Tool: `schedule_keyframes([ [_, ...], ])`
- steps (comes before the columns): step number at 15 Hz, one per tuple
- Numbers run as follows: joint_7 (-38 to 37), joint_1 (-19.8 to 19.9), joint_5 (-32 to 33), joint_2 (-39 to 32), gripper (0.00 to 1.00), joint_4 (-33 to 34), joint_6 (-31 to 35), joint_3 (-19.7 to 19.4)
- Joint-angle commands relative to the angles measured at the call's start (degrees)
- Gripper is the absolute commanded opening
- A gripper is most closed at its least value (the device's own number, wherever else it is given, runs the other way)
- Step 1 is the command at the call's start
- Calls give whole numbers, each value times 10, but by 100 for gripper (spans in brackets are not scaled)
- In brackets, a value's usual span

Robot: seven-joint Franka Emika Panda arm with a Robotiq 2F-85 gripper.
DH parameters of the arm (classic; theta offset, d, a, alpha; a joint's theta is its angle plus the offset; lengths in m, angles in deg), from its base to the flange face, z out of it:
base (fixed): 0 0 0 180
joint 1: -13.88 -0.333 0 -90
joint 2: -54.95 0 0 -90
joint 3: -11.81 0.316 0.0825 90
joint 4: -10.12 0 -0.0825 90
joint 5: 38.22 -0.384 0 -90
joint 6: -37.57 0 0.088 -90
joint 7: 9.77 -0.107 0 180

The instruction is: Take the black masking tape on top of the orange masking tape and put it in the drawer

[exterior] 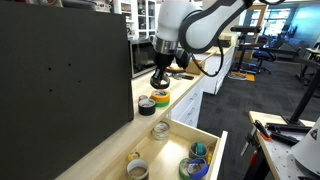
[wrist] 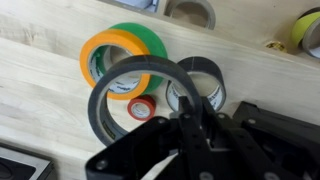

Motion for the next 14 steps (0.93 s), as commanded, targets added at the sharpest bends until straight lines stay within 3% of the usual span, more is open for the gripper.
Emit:
schedule_keyframes([
  [1, -101, -34, 58, 62, 5, -64, -17, -1],
  [5, -173, -52, 103, 89, 5, -105, -27, 20],
  [14, -177, -57, 31, 80, 5, -145, -23, 74],
])
